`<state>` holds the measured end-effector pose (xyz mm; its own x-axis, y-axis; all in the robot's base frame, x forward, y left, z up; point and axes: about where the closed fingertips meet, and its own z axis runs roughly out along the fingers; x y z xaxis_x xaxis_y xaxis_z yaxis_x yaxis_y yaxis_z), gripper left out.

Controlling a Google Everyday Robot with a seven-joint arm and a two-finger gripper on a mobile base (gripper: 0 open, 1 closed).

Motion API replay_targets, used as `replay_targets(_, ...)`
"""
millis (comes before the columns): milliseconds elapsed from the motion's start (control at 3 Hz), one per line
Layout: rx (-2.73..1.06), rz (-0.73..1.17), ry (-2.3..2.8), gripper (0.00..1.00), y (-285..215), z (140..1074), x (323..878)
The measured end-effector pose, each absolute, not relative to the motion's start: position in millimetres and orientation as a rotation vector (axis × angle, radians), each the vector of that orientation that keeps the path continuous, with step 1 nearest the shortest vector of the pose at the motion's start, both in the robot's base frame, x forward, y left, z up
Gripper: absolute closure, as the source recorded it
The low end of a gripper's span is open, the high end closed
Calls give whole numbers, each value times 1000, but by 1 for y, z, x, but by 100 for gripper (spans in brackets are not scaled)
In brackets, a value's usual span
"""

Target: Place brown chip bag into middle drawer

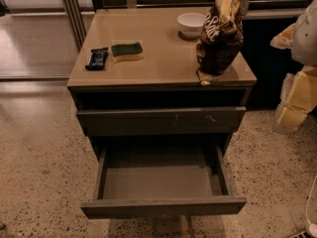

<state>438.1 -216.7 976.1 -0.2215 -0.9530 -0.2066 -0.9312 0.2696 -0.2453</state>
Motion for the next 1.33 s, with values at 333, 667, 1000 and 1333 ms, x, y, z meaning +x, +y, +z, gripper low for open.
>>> replay_targets(333,-1725,-98,2232,0,-217,976,438)
replay_targets(667,-1692,-150,2204,0,-220,977,460)
replay_targets(1000,-1623,-236,2153,0,-222,976,508)
replay_targets(1333,-1493,-308,2088,0,-225,984,566)
